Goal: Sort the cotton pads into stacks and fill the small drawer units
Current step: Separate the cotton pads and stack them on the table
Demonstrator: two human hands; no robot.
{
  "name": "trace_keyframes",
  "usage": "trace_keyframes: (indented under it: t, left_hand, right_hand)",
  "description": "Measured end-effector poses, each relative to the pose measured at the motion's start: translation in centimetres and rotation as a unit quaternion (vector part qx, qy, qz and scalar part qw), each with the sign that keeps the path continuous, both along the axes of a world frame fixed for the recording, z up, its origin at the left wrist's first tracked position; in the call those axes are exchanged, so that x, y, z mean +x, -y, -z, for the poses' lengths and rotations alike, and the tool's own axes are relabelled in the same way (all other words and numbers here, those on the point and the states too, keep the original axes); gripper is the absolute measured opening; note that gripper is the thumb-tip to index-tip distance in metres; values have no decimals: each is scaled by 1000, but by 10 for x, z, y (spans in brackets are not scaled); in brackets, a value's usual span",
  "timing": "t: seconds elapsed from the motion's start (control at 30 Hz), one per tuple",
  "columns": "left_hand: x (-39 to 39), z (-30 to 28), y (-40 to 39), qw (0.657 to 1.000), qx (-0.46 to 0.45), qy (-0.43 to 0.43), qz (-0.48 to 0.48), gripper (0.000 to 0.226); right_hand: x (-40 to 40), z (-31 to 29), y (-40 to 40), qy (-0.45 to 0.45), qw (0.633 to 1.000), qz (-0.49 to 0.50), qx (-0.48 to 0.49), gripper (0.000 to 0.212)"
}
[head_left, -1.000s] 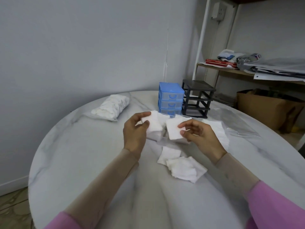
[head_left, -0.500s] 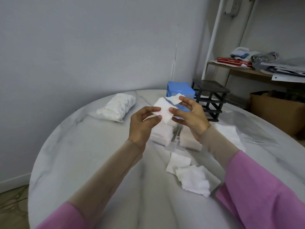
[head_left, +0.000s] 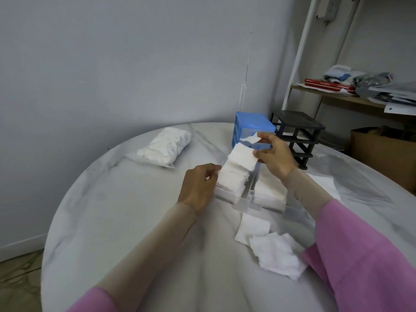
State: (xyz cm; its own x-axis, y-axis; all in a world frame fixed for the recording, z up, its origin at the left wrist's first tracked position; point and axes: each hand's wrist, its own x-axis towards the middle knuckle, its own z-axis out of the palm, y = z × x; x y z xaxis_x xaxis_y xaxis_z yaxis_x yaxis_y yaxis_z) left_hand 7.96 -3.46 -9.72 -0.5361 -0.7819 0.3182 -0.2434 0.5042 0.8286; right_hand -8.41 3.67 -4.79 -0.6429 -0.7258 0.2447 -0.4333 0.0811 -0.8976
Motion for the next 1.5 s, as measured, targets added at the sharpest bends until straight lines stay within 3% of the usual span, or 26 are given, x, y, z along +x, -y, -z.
trace_keyframes:
  t: [0.17, 0.4, 0.57, 0.77, 1.0, 1.17, 1.37, 1.5]
  left_hand:
    - [0, 4, 0, 996, -59, 51, -35, 25]
    - [-1, 4, 1, 998, -34, 46, -23, 14]
    - [-1, 3, 0, 999, -23, 47, -9, 12]
    - [0, 1, 1, 999, -17, 34, 1, 20]
    - [0, 4, 3, 999, -17, 40, 0, 21]
    - [0, 5, 4, 998, -19, 55, -7, 19]
    - [-2, 4, 5, 998, -26, 58, -16, 18]
    - [0, 1, 5, 1000, -6, 21, -13, 18]
  right_hand:
    - [-1, 7, 9, -32, 999, 4, 27, 49]
    - [0, 12, 14, -76, 996, -11, 49, 51]
    - [3, 16, 13, -174, 982, -8, 76, 50]
    - [5, 17, 11, -276, 960, 17, 34, 50]
    - [17, 20, 8, -250, 962, -95, 49, 58]
    - [15, 25, 12, -232, 963, -92, 105, 65]
    - [16, 18, 5, -189, 978, -84, 27, 43]
    - [17, 10, -3, -158, 984, -53, -57, 13]
